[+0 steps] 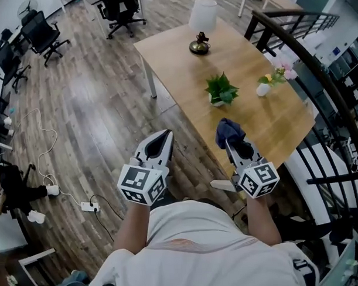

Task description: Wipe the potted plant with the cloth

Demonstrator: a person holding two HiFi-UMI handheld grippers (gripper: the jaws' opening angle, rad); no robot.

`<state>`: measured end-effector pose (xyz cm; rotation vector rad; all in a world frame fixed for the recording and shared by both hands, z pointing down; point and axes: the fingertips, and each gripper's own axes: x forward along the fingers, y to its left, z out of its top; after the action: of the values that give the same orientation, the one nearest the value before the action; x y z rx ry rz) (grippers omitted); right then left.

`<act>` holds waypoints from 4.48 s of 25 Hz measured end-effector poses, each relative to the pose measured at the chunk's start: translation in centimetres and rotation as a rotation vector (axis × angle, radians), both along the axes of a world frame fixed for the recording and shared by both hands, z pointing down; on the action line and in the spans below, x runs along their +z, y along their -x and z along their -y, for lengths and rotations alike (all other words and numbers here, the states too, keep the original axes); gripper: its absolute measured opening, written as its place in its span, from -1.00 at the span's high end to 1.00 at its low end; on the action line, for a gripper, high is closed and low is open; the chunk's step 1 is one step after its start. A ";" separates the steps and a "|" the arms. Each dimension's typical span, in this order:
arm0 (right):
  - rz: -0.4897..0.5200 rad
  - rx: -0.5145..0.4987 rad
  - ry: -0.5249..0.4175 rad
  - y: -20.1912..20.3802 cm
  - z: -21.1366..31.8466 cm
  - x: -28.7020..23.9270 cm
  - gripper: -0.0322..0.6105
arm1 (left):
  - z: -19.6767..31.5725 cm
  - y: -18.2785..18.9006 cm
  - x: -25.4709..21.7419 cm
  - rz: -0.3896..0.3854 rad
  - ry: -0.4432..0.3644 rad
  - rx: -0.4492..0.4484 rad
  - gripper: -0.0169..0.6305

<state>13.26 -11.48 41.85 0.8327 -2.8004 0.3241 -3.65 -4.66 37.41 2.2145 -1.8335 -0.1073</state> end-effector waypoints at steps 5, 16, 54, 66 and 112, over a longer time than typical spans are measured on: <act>-0.048 0.139 -0.003 0.2 5.4 -0.3 0.47 | 8.3 1.7 1.2 -0.049 0.017 0.130 0.90; -0.140 0.474 0.103 3.3 15.0 3.0 0.47 | 22.7 7.0 6.9 -0.141 0.167 0.476 0.90; -0.281 0.484 0.152 -0.9 27.2 6.5 0.47 | 35.1 -4.7 24.5 -0.716 0.693 0.708 0.67; -0.280 -0.067 0.273 10.0 27.8 8.4 0.47 | 34.7 -6.1 25.9 -0.788 0.732 0.701 0.65; 0.008 0.564 0.716 -1.4 24.5 17.0 0.47 | 34.9 -5.2 26.1 -0.753 0.726 0.623 0.59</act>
<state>14.68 -35.96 58.86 1.3640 -2.1118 1.3026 1.60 -39.60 63.49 1.7428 -0.6046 -0.1071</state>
